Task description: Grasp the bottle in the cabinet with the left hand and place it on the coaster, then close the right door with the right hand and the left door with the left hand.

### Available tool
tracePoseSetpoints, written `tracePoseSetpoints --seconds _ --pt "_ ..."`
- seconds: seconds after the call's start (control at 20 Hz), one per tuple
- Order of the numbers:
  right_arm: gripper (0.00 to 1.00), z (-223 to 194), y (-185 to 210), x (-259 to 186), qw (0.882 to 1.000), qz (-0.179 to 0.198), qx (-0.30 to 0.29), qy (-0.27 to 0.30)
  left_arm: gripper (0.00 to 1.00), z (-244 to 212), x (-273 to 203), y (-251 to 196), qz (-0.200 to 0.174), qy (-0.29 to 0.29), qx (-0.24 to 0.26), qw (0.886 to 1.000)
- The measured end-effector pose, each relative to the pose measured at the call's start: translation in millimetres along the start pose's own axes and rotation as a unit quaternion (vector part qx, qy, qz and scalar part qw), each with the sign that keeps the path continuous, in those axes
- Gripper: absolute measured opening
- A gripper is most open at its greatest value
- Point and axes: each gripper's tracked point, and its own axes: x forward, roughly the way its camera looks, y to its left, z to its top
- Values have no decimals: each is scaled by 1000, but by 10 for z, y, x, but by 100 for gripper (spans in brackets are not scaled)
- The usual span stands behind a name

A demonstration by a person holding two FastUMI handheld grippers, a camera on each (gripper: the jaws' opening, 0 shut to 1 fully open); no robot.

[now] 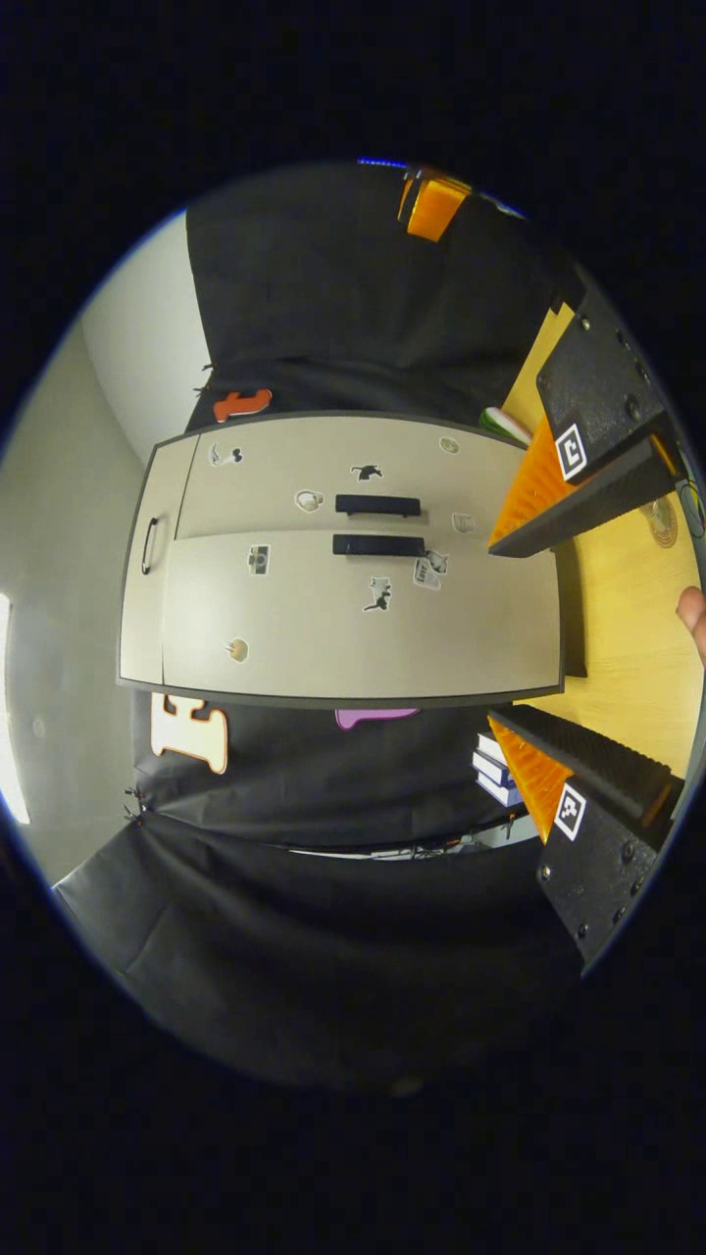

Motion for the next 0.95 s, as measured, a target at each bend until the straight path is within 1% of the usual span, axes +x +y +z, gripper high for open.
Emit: tracePoseSetpoints --seconds 0.05,0.1,0.15,0.2,0.25,0.3,0.4,0.45,0.5,0.55,0.6,0.65,0.7,0.75,0.8,0.9,0.95 --pt "91 18 3 -18 1000 0 0 -1 96 4 -14 -57 -8 -2 -5 1000" --pt "91 29 -1 -33 1000 -1 1 -1 92 10 -23 -119 -15 -4 -8 1000" --pt "91 52 -7 -49 1000 -5 1 0 96 11 -37 -168 -19 -5 -10 1000" --pt "91 58 -13 -72 1000 -5 1 1 92 -2 -44 -194 -22 -4 -10 1000" --pt "91 59 3 -96 1000 -2 -1 2 92 2 -57 -229 -22 -9 -7 1000" --pt "91 89 3 -122 1000 1 5 2 96 60 -52 -234 -20 -25 -2 999" --pt "92 126 -16 -168 1000 8 26 4 96 1 -38 -302 -27 -24 12 999" --pt "92 146 -55 -194 1000 4 25 1 96 -20 -37 -349 -36 -24 12 999" --pt "88 143 -120 -222 1000 -1 19 0 96 -35 -42 -391 -43 -22 10 999" --pt "88 131 -173 -249 1000 -6 11 1 96 -48 -51 -419 -48 -19 7 999" --pt "92 93 -195 -273 1000 -8 4 4 96 -57 -65 -430 -52 -18 5 999" --pt "88 70 -199 -300 1000 -8 -4 5 96 -65 -74 -457 -57 -16 5 998" --pt "91 63 -213 -322 1000 -11 -9 4 96 -84 -66 -474 -61 -12 3 998" --pt "88 63 -207 -341 1000 -10 -11 3 96 -113 -67 -475 -63 -3 0 998" --pt "91 72 -189 -341 1000 -9 -11 1 96 -132 -63 -473 -65 1 -5 998" --pt "91 95 -152 -342 1000 -5 -9 -3 96 -110 -47 -463 -65 3 -11 998" --pt "91 100 -136 -344 1000 -4 -10 -3 92 -100 -48 -448 -64 3 -9 998"
